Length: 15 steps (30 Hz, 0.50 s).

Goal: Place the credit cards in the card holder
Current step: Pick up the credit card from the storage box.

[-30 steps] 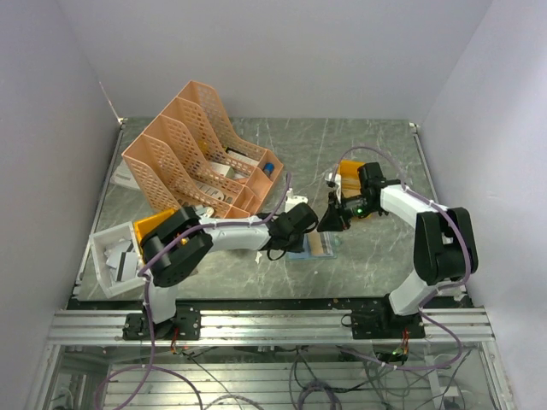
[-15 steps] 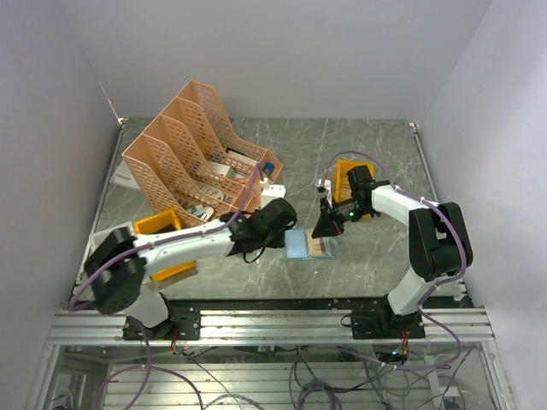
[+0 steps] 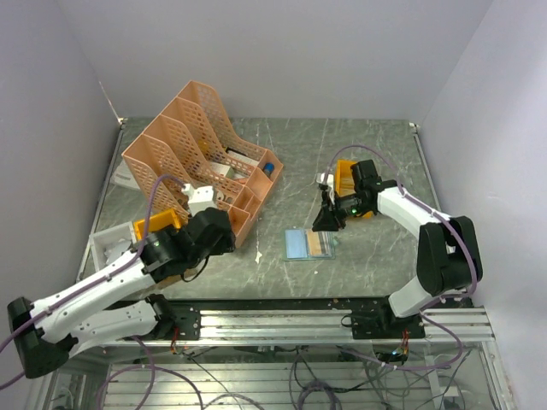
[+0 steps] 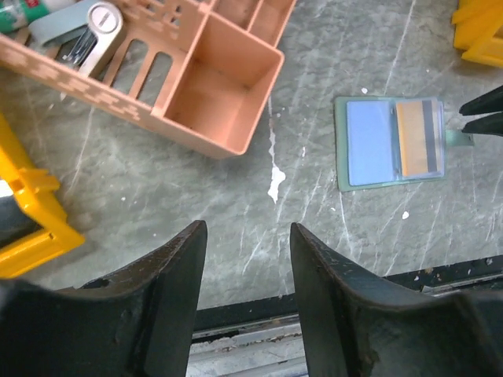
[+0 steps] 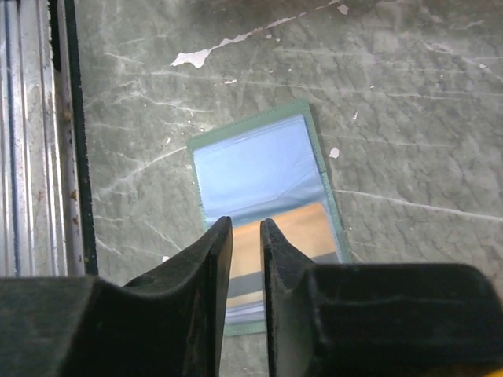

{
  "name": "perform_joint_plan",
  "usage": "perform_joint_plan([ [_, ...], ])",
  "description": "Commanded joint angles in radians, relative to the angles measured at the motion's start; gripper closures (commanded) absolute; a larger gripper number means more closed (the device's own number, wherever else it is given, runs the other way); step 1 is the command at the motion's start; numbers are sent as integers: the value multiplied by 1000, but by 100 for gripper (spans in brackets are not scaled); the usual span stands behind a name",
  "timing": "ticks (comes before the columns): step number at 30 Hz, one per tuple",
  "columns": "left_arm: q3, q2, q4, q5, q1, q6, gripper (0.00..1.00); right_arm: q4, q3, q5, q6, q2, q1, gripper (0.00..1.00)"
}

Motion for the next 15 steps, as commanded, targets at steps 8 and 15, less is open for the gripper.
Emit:
perform_joint_plan([
  [8,-75,-79,60,11,57,9,30,-70,146,86,-192,-91,-128,41],
  [15,-129,-30,296,123,76,91,28,-651,510,135,-992,177,-319,38],
])
